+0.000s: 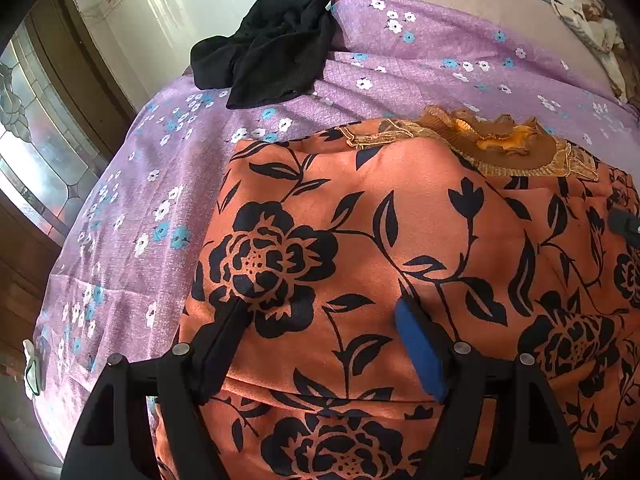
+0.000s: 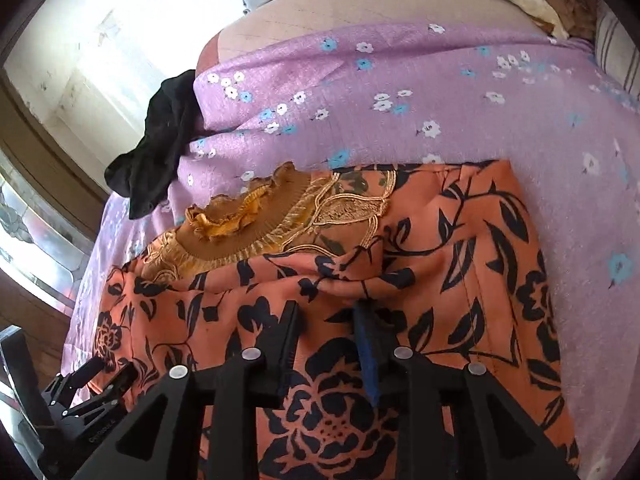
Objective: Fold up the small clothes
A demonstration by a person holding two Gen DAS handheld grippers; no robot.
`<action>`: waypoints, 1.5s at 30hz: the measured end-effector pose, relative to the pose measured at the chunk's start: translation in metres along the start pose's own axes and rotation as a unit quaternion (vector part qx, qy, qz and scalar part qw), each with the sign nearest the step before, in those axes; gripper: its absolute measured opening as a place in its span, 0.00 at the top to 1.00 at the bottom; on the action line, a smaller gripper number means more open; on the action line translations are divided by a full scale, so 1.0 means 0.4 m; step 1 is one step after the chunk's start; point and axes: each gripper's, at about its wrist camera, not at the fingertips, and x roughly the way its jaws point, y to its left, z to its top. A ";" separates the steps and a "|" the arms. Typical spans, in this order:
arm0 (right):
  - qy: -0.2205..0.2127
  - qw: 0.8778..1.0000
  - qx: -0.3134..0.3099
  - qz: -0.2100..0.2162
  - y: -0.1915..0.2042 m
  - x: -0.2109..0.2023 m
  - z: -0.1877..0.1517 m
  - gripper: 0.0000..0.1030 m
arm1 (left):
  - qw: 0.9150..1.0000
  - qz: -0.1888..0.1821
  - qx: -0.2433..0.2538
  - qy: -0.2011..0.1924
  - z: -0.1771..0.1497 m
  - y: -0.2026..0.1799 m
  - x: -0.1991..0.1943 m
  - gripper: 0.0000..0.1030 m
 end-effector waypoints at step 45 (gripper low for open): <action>-0.023 0.997 -0.066 0.030 0.101 -0.025 -0.032 0.64 | 0.984 0.009 -0.088 -0.156 0.029 0.111 -0.194 0.25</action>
